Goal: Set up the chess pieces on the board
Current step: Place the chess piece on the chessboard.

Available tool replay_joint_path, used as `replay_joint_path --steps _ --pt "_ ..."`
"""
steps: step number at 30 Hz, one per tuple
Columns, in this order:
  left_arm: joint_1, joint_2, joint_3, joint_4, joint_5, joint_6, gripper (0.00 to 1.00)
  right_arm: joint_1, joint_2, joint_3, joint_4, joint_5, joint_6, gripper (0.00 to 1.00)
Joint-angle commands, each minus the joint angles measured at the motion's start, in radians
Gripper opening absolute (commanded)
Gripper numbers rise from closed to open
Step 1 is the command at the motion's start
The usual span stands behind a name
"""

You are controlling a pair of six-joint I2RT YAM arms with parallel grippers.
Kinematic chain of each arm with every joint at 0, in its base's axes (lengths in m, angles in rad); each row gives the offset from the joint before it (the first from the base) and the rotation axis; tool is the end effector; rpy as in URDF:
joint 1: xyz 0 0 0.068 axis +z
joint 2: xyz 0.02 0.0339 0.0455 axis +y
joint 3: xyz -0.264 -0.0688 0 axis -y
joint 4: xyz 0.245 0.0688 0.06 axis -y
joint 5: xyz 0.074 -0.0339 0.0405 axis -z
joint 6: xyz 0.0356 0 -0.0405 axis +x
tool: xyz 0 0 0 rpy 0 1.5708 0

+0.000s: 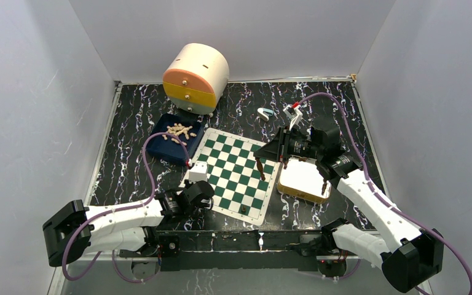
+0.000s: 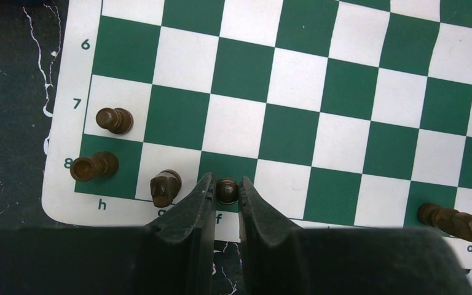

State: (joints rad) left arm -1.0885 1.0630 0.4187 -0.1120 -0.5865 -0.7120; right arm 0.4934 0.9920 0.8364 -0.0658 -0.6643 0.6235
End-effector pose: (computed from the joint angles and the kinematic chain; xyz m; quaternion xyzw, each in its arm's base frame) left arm 0.1097 -0.1671 0.1739 0.0520 0.8849 -0.1321 0.4436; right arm 0.1891 0.1266 0.3334 -0.1553 0.7499 0.5288 0.3659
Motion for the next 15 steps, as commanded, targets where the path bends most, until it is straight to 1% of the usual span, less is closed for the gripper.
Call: replay_joint_path --steps 1,4,9,12,15 --pt "-0.002 -0.008 0.000 -0.009 -0.032 -0.018 0.00 0.005 -0.019 0.039 0.036 -0.011 -0.016 0.08" --pt "-0.003 -0.004 -0.001 -0.007 -0.036 -0.018 0.01 0.006 -0.024 0.034 0.038 -0.012 -0.016 0.09" --pt "-0.002 0.008 0.001 -0.003 -0.032 -0.017 0.07 0.006 -0.033 0.031 0.037 -0.008 -0.020 0.10" --pt "-0.002 0.011 0.003 -0.006 -0.032 -0.017 0.12 0.005 -0.033 0.031 0.037 -0.008 -0.024 0.10" --pt "-0.002 0.005 0.005 -0.009 -0.033 -0.015 0.20 0.006 -0.028 0.032 0.037 -0.011 -0.024 0.10"
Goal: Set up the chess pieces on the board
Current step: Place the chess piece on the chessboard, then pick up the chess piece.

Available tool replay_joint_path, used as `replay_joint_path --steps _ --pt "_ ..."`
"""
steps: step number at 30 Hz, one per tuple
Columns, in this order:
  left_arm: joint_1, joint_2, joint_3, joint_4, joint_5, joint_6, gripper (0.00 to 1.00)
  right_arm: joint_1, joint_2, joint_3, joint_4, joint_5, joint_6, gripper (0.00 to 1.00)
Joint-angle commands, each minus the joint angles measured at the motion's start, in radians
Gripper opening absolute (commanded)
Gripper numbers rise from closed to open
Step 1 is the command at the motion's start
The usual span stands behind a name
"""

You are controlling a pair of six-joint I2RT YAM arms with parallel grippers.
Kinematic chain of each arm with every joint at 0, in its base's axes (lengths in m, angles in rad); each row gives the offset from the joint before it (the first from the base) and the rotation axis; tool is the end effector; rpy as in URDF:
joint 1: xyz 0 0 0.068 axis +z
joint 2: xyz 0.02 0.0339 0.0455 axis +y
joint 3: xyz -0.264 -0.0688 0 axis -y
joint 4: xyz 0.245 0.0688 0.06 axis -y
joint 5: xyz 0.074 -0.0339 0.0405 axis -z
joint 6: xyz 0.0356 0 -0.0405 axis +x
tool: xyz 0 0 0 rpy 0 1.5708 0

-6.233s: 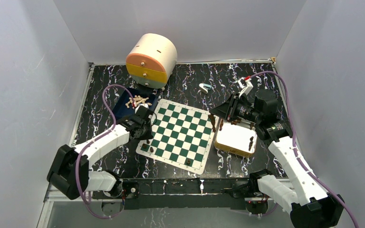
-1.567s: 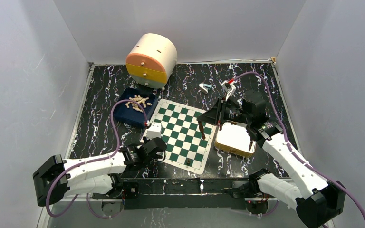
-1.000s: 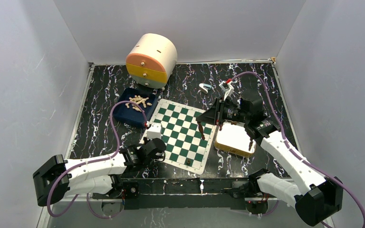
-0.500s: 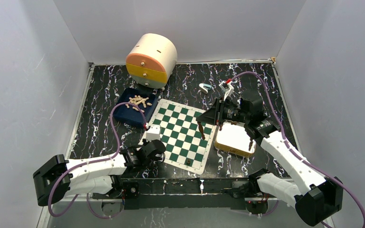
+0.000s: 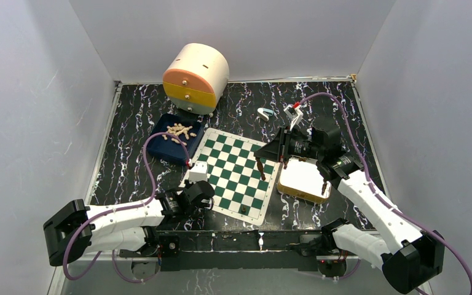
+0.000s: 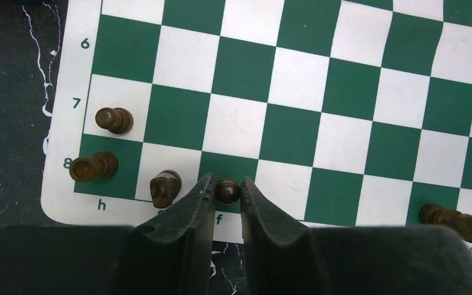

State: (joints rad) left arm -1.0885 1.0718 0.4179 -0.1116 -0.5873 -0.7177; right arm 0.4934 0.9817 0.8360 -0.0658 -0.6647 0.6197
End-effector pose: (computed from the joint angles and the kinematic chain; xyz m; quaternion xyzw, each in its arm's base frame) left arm 0.1099 -0.1675 0.1721 0.0509 0.8865 -0.1296 0.4414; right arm 0.1870 0.1255 0.3354 -0.1583 0.7467 0.5293 0.3704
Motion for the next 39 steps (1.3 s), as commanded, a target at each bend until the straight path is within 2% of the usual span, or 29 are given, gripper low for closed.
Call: replay_joint_path --steps 1,9,13,23,29,33,39 --pt "-0.002 -0.005 0.009 -0.011 -0.031 -0.007 0.22 0.007 -0.016 0.032 0.037 -0.013 -0.021 0.10" --pt "-0.002 -0.024 0.064 -0.045 -0.017 0.006 0.34 0.006 -0.023 0.025 0.026 -0.001 -0.029 0.10" --pt "-0.002 -0.036 0.112 -0.083 -0.026 0.012 0.36 0.006 -0.025 0.022 0.013 0.012 -0.023 0.10" --pt "-0.001 -0.143 0.240 -0.084 0.057 0.008 0.43 0.006 -0.022 0.010 0.053 0.073 0.121 0.08" --pt "-0.001 -0.190 0.251 0.094 0.289 0.039 0.52 0.006 -0.050 -0.042 0.204 0.139 0.302 0.08" --pt "-0.002 -0.194 0.226 0.299 0.460 0.034 0.56 0.006 -0.069 -0.095 0.313 0.174 0.429 0.08" --pt "-0.002 -0.164 0.223 0.486 0.564 -0.007 0.66 0.006 -0.085 -0.150 0.418 0.262 0.571 0.07"
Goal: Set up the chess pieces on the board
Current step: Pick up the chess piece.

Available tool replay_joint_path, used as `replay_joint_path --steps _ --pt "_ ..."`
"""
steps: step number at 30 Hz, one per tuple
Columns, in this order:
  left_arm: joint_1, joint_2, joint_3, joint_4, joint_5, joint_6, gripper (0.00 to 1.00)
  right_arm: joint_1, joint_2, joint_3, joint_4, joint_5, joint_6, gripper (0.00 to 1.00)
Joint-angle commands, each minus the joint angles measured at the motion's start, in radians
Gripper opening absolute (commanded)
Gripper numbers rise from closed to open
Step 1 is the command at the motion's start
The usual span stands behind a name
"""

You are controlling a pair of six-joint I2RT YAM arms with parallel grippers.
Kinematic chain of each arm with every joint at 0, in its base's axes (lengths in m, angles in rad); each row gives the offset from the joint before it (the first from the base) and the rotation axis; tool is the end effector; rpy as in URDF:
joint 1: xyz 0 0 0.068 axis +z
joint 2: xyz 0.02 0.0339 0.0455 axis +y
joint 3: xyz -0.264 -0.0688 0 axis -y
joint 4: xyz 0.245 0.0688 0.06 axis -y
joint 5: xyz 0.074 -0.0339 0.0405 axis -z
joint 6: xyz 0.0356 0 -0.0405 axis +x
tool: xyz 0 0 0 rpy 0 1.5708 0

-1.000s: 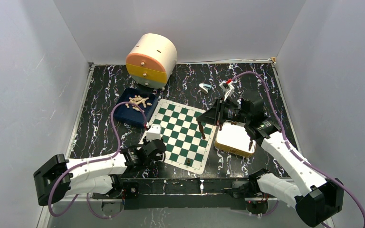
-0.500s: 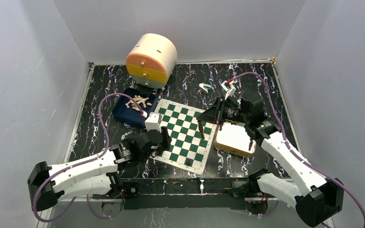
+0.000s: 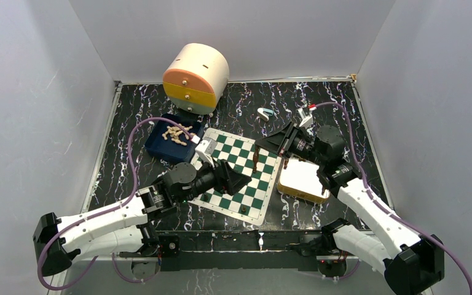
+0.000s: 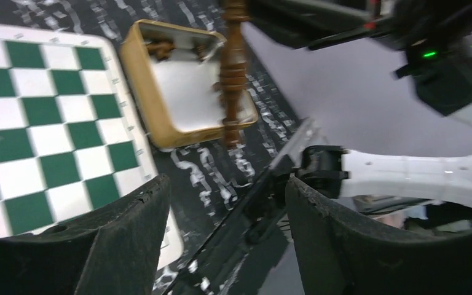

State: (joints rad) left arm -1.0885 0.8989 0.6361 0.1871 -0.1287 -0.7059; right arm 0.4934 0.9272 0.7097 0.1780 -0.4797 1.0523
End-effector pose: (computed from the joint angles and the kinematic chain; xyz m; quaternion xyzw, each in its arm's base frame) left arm 0.1046 -0.1900 0.3061 0.0962 0.7268 -0.5008 0.4601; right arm 0.1853 0.1183 0.3262 0.0349 0.7185 0.5926 0.3624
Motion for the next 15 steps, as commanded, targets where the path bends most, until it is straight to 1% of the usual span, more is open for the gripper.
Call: replay_joint_path --steps 1,3,7,11,15 --pt "-0.002 0.014 0.004 0.206 0.107 -0.025 0.68 0.006 -0.035 -0.037 0.198 0.090 0.163 0.07" --pt "-0.002 0.024 0.006 0.243 0.111 -0.037 0.70 0.005 -0.042 -0.055 0.236 0.116 0.203 0.07" --pt "-0.001 0.060 0.022 0.255 0.103 -0.049 0.72 0.005 -0.056 -0.077 0.319 0.142 0.236 0.08" --pt "-0.002 0.072 0.003 0.284 0.057 -0.068 0.78 0.006 -0.063 -0.101 0.384 0.148 0.288 0.08" --pt "-0.001 0.074 -0.013 0.328 0.030 -0.086 0.79 0.005 -0.072 -0.113 0.404 0.149 0.313 0.08"
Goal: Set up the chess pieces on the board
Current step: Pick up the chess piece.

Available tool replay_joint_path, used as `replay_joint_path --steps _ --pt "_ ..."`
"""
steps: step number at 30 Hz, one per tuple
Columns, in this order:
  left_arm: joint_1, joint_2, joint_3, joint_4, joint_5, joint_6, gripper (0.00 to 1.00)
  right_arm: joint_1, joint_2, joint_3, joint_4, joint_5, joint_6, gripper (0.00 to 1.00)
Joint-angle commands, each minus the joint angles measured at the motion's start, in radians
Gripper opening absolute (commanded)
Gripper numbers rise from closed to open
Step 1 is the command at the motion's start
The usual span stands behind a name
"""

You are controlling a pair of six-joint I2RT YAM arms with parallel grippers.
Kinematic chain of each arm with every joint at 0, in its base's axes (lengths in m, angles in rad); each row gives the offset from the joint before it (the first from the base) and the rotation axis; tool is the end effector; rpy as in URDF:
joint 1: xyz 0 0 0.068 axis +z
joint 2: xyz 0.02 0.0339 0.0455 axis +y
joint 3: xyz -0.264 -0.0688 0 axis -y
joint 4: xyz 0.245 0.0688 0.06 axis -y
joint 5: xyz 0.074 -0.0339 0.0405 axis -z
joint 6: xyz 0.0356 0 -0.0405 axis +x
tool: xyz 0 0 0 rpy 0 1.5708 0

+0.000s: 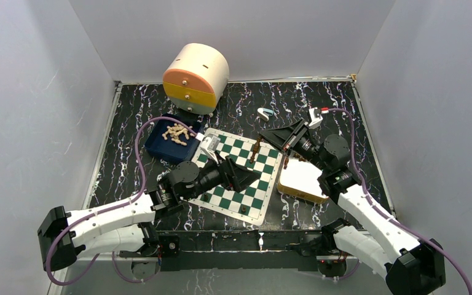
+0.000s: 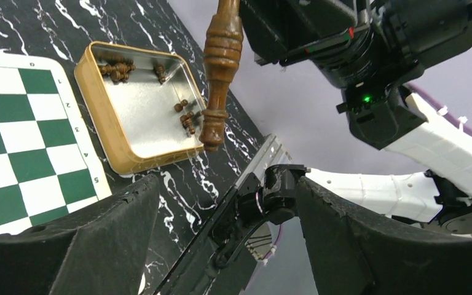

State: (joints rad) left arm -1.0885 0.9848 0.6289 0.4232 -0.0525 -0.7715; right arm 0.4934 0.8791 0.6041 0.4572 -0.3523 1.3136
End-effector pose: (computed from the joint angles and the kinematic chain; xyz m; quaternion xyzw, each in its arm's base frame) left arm 0.1101 -0.2063 0.3117 0.0888 0.6772 -0.5747 0.4509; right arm 0.1785 0.1100 0.3275 0.1277 0.6314 0.6637 0.3802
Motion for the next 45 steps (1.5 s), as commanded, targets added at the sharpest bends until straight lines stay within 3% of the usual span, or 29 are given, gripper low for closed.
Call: replay_joint_path --steps 1,6,16,25,29,37,42,45 --pt "-0.002 -0.008 -0.002 0.098 -0.044 -0.020 0.78 0.005 -0.026 -0.011 0.129 0.022 0.060 0.08" --pt "-0.002 0.004 0.019 0.153 -0.036 -0.005 0.69 0.006 -0.040 -0.035 0.187 0.034 0.113 0.08" --pt "-0.002 0.068 0.038 0.282 -0.043 -0.064 0.54 0.006 -0.082 0.000 0.148 0.082 0.123 0.07" --pt "-0.002 0.034 -0.040 0.482 -0.105 -0.157 0.44 0.005 -0.091 0.011 0.142 0.081 0.127 0.07" --pt "-0.002 0.024 -0.043 0.482 -0.114 -0.167 0.40 0.007 -0.102 0.002 0.135 0.089 0.131 0.07" --pt "-0.002 0.025 -0.037 0.464 -0.142 -0.181 0.22 0.006 -0.116 -0.005 0.108 0.087 0.117 0.07" --pt "-0.002 0.005 -0.041 0.386 -0.181 -0.181 0.04 0.006 -0.134 -0.023 0.090 0.085 0.094 0.07" --pt "-0.002 -0.022 -0.018 0.272 -0.203 -0.160 0.00 0.006 -0.154 -0.030 0.057 0.088 0.056 0.07"
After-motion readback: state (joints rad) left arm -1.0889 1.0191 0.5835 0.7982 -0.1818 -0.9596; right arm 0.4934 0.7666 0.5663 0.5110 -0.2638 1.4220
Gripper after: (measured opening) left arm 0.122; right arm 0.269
